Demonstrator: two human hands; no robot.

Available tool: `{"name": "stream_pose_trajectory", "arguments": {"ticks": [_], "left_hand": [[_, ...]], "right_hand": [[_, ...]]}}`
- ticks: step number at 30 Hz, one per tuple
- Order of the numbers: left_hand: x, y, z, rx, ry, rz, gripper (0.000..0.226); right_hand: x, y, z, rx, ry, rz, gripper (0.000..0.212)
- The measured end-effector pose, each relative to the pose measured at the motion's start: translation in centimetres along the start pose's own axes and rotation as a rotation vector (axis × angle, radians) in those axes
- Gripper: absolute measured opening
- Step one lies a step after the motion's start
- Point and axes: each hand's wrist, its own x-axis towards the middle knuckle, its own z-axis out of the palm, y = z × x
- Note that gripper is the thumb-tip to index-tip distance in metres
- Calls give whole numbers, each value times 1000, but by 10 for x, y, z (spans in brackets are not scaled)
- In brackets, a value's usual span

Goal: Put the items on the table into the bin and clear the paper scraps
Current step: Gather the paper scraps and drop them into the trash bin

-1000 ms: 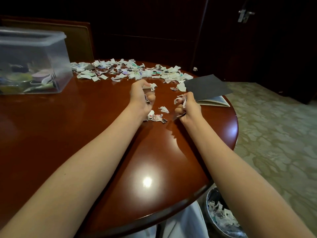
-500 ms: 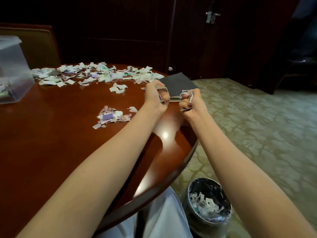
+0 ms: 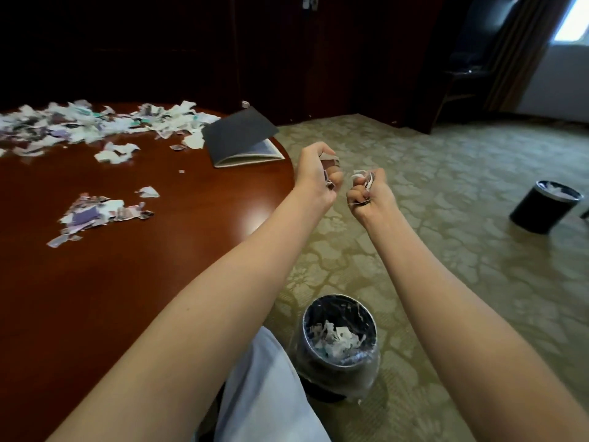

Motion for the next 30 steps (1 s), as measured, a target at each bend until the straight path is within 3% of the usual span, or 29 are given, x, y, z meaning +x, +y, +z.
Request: {"name": "stream_pose_trajectory", "arguments": {"ticks": [7,12,15,19,30], "left_hand": [[17,-61,4,85,-1,-138,34],[39,-109,-23,172,-29,-323,60],[51,-137,-46,206,16,-419,57],[66,-164,-77,260,97,-494,42],[97,-227,-153,334,271,-674,40]], "right_hand": [[12,-14,-69,19,133,-13,34],[25,-4,-119,16,250,25,36],[30,9,-150,13,290,65,27],[38,28,-192,38,354,147,34],[63,90,-270,11,555,359,35]]}}
